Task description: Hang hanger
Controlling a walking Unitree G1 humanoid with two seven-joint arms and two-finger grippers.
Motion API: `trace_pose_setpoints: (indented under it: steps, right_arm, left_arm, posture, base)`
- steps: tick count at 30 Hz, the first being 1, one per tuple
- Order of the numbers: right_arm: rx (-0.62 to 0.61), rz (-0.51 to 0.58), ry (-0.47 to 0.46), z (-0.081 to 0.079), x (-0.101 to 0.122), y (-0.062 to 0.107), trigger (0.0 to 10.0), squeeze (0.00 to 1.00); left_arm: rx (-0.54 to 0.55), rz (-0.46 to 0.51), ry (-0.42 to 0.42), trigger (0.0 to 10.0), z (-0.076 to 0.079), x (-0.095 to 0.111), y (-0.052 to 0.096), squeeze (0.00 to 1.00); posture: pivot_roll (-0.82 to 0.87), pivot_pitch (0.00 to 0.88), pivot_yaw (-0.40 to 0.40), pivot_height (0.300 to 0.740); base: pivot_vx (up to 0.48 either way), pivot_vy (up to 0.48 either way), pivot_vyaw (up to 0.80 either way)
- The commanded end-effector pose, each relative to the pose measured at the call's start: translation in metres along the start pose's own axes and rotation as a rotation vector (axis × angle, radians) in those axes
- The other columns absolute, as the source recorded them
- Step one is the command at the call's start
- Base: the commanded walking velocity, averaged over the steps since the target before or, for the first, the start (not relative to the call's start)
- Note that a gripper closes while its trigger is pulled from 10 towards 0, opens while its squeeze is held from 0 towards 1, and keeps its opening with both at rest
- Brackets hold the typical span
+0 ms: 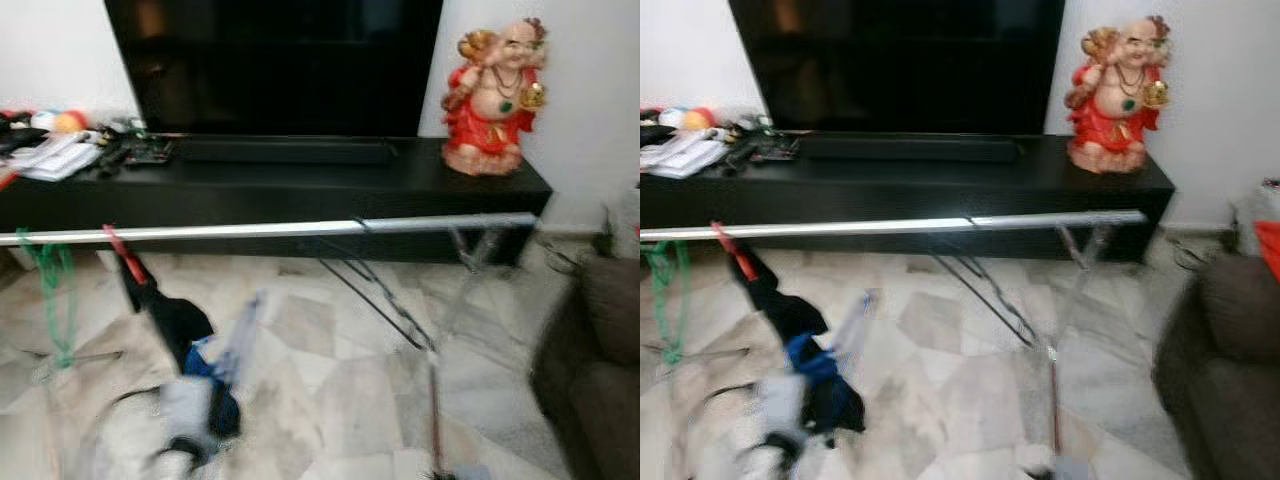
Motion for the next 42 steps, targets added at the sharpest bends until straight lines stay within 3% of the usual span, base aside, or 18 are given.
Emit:
trace_pose_setpoints:
  steps: [1,9,18,21,27,33,37,42]
  right_arm:
    - [0.035,0.066,0.006,-0.015,0.022,-0.003,10.0,0.00]
    - [0.031,0.068,0.007,-0.013,0.024,-0.004,10.0,0.00]
    - [0.032,0.067,0.014,-0.013,0.025,-0.004,10.0,0.00]
    - [0.032,0.072,0.020,-0.013,0.027,-0.004,10.0,0.00]
    - [0.030,0.075,0.022,-0.013,0.027,-0.004,10.0,0.00]
    - [0.031,0.074,0.025,-0.013,0.027,-0.004,10.0,0.00]
    - [0.036,0.072,0.031,-0.013,0.027,-0.004,10.0,0.00]
    - [0.036,0.073,0.035,-0.012,0.028,-0.004,10.0,0.00]
  left_arm:
    - [0.075,-0.030,-0.005,10.0,-0.023,-0.003,0.009,0.00]
    - [0.095,-0.067,-0.005,10.0,-0.025,-0.011,0.012,0.00]
    - [0.053,-0.056,-0.050,10.0,-0.020,-0.003,0.011,0.00]
    - [0.022,0.024,-0.112,10.0,-0.014,0.021,-0.002,0.00]
    - [0.035,0.115,-0.145,10.0,-0.015,0.051,-0.021,0.00]
    - [0.061,0.117,-0.158,10.0,-0.018,0.062,-0.032,0.00]
    - [0.097,0.092,-0.163,10.0,-0.020,0.072,-0.048,0.00]
    - [0.085,0.124,-0.156,10.0,-0.011,0.091,-0.068,0.00]
  posture:
    - [-0.02,0.000,0.005,0.740]
    - [-0.02,0.018,-0.002,0.740]
    - [-0.01,0.030,-0.010,0.740]
    - [-0.01,0.032,-0.011,0.740]
    - [-0.01,0.031,-0.015,0.740]
    - [-0.01,0.033,-0.018,0.740]
    - [-0.01,0.033,-0.020,0.740]
    - [-0.01,0.035,-0.026,0.740]
  base:
    - [0.405,0.000,0.00]
    - [0.239,0.000,0.00]
    - [0.000,0.000,0.00]
    - [0.000,0.000,0.00]
    - [0.000,0.000,0.00]
    - [0.000,0.000,0.00]
    - [0.000,0.000,0.00]
    - [0.000,0.000,0.00]
Point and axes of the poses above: a point about 5 cm out from each wrist's last joint towards the gripper, its own y axis pointing back from the gripper into the wrist, its own x axis along the axis of the wrist's last joint, z = x × y, the point moved 3 cm from there along -y, pointing out of the wrist towards the gripper, and after that the axes turned 13 degrees about y, right-handed, at the moved point
